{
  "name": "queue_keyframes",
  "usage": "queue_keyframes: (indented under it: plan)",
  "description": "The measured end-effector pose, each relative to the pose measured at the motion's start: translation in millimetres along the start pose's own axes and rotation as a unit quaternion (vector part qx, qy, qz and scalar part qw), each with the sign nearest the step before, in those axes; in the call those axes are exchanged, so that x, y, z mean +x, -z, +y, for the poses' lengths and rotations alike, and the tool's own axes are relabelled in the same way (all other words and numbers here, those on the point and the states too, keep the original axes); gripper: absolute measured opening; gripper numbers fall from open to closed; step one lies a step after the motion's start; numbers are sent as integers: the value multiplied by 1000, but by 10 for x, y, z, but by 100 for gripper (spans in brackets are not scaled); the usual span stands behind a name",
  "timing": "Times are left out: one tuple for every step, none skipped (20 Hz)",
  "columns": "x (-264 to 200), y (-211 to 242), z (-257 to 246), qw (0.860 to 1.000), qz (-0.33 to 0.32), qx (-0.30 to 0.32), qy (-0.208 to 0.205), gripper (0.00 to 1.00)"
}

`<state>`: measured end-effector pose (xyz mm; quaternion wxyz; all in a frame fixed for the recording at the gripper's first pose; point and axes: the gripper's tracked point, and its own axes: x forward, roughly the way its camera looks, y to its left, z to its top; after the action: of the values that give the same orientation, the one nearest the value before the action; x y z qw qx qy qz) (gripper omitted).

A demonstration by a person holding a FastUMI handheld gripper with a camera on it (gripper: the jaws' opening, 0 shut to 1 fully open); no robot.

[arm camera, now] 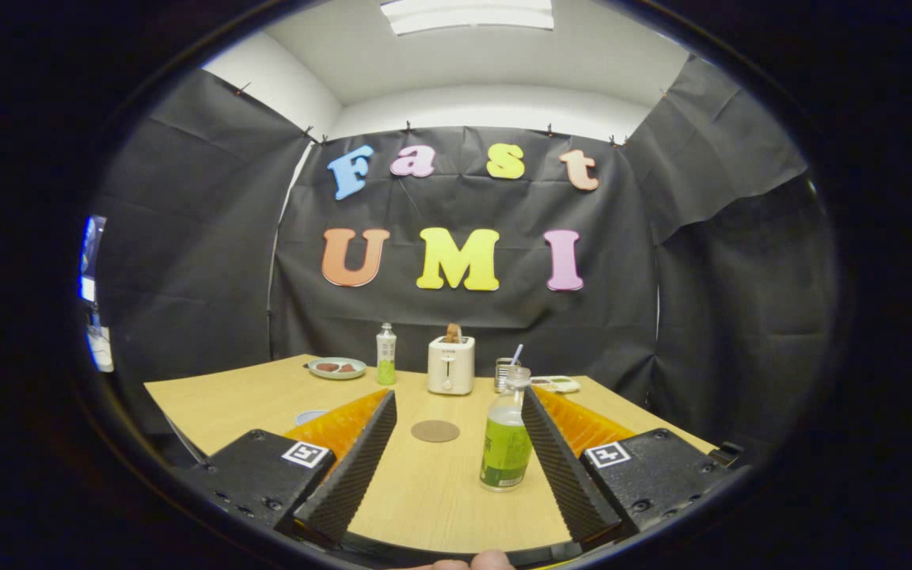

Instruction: Take the bottle from table, then pour the juice into the cup, finally place the bottle on the coaster

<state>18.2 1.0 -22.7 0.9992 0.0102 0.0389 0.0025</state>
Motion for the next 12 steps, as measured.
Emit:
queue_keyframes:
  plan:
    - [7, 1, 8, 1000, -1, -2, -1, 100]
    - [16, 8, 11, 1000, 0, -4, -2, 100]
    - [35, 18, 13, 1000, 2, -2, -7, 100]
    - [41, 18, 22, 1000, 3, 1, -12, 100]
    - [62, 22, 21, 1000, 4, 0, -14, 100]
    - [64, 5, 27, 1000, 3, -1, -21, 100]
    - [80, -5, 54, 1000, 2, -3, -27, 100]
    - [87, -32, 37, 1000, -1, -2, -29, 100]
    - [88, -58, -12, 1000, -5, -4, -28, 100]
    - [96, -96, -71, 1000, -7, -6, -25, 100]
    - [114, -123, -120, 1000, -11, -6, -22, 100]
    - [133, -155, -175, 1000, -13, -4, -19, 100]
